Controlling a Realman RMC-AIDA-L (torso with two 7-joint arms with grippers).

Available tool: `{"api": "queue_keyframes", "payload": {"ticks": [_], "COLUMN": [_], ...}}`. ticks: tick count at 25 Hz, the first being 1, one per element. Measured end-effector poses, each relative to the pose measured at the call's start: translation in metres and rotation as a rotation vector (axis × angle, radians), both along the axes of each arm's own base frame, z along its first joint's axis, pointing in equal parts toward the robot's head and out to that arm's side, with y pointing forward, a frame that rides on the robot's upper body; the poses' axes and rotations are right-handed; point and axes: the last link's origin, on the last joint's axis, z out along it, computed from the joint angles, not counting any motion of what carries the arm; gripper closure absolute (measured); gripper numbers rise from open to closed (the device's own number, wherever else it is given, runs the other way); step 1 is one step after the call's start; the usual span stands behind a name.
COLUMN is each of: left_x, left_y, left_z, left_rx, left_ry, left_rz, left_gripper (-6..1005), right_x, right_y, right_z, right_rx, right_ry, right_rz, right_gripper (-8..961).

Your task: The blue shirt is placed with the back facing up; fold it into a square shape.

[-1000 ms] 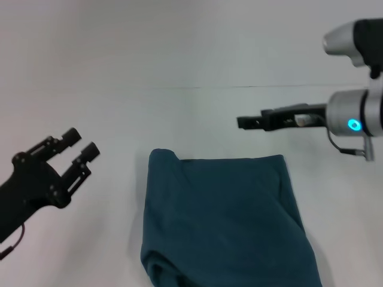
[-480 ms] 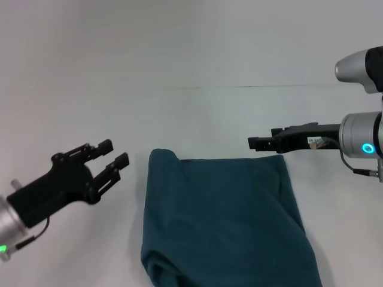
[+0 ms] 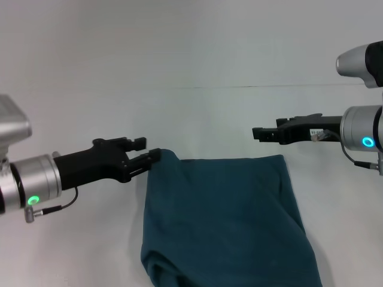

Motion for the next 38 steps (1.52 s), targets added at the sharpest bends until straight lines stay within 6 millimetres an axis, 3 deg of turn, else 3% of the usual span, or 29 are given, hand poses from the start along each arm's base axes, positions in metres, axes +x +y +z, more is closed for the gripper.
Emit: {"api": "queue_keyframes", "payload": {"ticks": [4,10,17,20,29,38], "left_x": [0.018,0.028,0.044,0.054,0.073,0.067], "left_y": [0.006,0.018,0.038,0.042,0.047,0.059], "left_z": [0.016,0.028,0.016,0.007,-0.009,-0.006], "left_rx": [-0.109,-0.158,-0.18,-0.19,-0.259,-0.216], "left_ry": [0.054,0.195,0.411,0.453,0.435,0.481], "left_rz": [-0.002,-0.008,-0.047,-0.067,-0.049,0.004], "left_gripper": [546,518,472,250,192,193], "right_x": [0.008,0.011,0.009,0.011,0.021,0.025], "right_y": [0.0,0.001,0.002,0.0,-0.002,-0.002], "right_z": [-0.001,-0.004,-0.005,-0.005,-0.006,-0.007], "right_rx": [0.013,0.014,0.013,0.014,0.026,0.033], "right_ry": [-0.018,-0.03,-0.028,-0.026,-0.038,-0.055], "right_rz": [-0.005,-0.003,0.002,-0.003,-0.016,-0.008], "right_gripper": [220,221,221,222,221,220]}}
